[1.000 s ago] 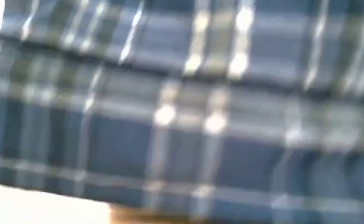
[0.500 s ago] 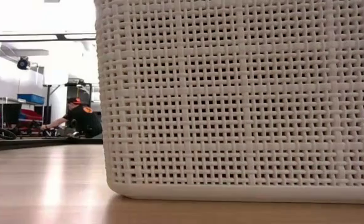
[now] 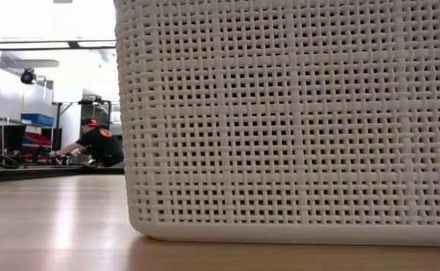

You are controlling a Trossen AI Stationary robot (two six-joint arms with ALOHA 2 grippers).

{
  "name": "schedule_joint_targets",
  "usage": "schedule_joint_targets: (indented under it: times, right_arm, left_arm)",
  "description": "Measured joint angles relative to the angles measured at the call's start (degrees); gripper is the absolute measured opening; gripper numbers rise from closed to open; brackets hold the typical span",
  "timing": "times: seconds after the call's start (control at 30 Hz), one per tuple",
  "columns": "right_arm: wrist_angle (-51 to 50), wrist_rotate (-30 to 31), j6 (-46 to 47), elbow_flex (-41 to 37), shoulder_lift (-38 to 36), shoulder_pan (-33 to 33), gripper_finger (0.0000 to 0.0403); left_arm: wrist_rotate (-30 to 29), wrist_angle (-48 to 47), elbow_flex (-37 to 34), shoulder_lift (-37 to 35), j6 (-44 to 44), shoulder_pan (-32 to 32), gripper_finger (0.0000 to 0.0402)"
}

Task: Sort clothes
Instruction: Put the blue sleeve shirt into the white bin

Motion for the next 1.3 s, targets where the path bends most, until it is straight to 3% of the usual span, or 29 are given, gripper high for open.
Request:
schedule_joint_targets:
  times: [0.23, 0.3, 0.43, 0.53, 0.73, 0.83, 1.0, 1.23, 1.3]
  right_arm:
    - [10.1, 4.4, -7.4, -0.2, -4.6, 5.0, 0.0012]
    - [17.4, -0.2, -13.6, -1.2, -5.9, 5.3, 0.0012]
    - [31.8, -18.9, -26.3, -5.2, -6.0, 4.4, 0.0012]
    - [37.4, -28.9, -28.9, -9.4, -6.0, 2.1, 0.0012]
    - [29.1, -25.8, -22.7, -12.5, -6.1, -5.6, 0.0012]
    - [28.4, -27.1, -22.3, -12.3, -6.7, -7.9, 0.0012]
    - [28.4, -42.3, -22.9, -15.1, -3.4, -13.7, 0.0012]
    - [31.5, -51.3, -31.3, -18.0, 1.4, -16.4, 0.0012]
    - [34.0, -57.3, -31.5, -18.2, 2.3, -16.9, 0.0012]
  left_arm:
    - [0.0, 2.4, -3.9, 0.0, 1.5, 0.0, 0.0299]
    - [0.0, 5.1, -5.4, 0.0, 1.6, 0.0, 0.0299]
    - [0.0, 13.0, -8.5, 0.0, 3.3, -0.2, 0.0299]
    - [0.0, 17.1, -9.9, 0.0, 3.5, -0.3, 0.0299]
    - [0.0, 21.7, -11.7, 0.0, -0.2, -1.0, 0.0299]
    - [0.0, 23.0, -12.2, -0.1, -2.4, -1.4, 0.0299]
    - [0.0, 27.5, -13.2, 0.6, -2.4, -1.5, 0.0299]
    - [0.0, 33.6, -16.9, 1.6, -0.2, -0.1, 0.0299]
    - [0.0, 34.9, -18.5, 1.6, -0.2, 0.4, 0.0299]
